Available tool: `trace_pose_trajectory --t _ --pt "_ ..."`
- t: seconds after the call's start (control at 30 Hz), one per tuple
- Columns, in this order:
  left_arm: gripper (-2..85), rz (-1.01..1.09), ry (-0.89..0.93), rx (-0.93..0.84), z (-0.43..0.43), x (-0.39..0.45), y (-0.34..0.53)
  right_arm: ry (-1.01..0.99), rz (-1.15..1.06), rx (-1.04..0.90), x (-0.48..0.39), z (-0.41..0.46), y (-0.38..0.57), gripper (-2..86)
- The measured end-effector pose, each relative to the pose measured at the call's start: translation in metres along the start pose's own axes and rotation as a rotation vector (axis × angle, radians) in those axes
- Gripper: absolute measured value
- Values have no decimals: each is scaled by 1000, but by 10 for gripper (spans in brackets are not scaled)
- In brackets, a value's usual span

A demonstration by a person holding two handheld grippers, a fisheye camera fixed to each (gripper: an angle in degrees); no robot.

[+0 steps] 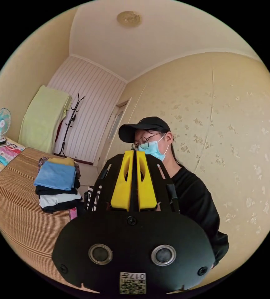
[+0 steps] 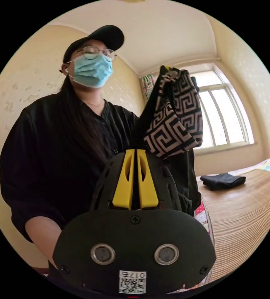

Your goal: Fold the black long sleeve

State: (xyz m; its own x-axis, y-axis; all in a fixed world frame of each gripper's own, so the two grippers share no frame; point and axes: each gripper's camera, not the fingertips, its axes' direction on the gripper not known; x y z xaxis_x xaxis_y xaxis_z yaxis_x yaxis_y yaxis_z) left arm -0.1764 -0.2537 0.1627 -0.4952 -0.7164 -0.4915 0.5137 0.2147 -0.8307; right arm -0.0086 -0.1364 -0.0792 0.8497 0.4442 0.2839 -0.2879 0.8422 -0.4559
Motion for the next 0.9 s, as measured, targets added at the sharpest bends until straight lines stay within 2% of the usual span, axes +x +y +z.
trace_pose_trajectory --t 0.07,0.13,0.2,0.23,0.33,0.43,0.5,0.6,0.67,0.73,0.8,0.87,0.9 --pt "-6 46 -18 81 -12 8 6 -7 7 10 -14 5 2 18" --pt "-6 111 5 161 -20 16 15 -8 2 -118 -25 17 10 25" --pt "-6 143 34 191 -23 17 19 112 30 -107 -27 13 19 40" --pt "-5 147 38 205 -24 16 20 195 74 -40 -25 4 24 58" --pt "-5 128 61 213 -22 8 18 323 167 98 -13 -15 32 101" --pt "-6 105 62 197 -17 1 11 373 215 57 11 3 33 141" --pt "-6 108 64 185 -16 -1 6 348 235 16 33 27 34 152" --pt "-6 117 89 173 -16 -2 -2 439 328 15 84 56 46 150" --pt "-5 117 83 179 -19 -1 -5 351 397 84 119 61 57 120" --pt "-6 106 62 188 -26 3 -8 37 497 151 166 64 66 43" --pt "-6 101 31 199 -37 11 -10 -92 562 152 187 61 62 31" --pt "-6 109 -25 201 -50 27 -10 49 523 165 180 44 48 24" --pt "-6 120 -77 196 -60 40 -8 247 460 179 165 31 32 22"
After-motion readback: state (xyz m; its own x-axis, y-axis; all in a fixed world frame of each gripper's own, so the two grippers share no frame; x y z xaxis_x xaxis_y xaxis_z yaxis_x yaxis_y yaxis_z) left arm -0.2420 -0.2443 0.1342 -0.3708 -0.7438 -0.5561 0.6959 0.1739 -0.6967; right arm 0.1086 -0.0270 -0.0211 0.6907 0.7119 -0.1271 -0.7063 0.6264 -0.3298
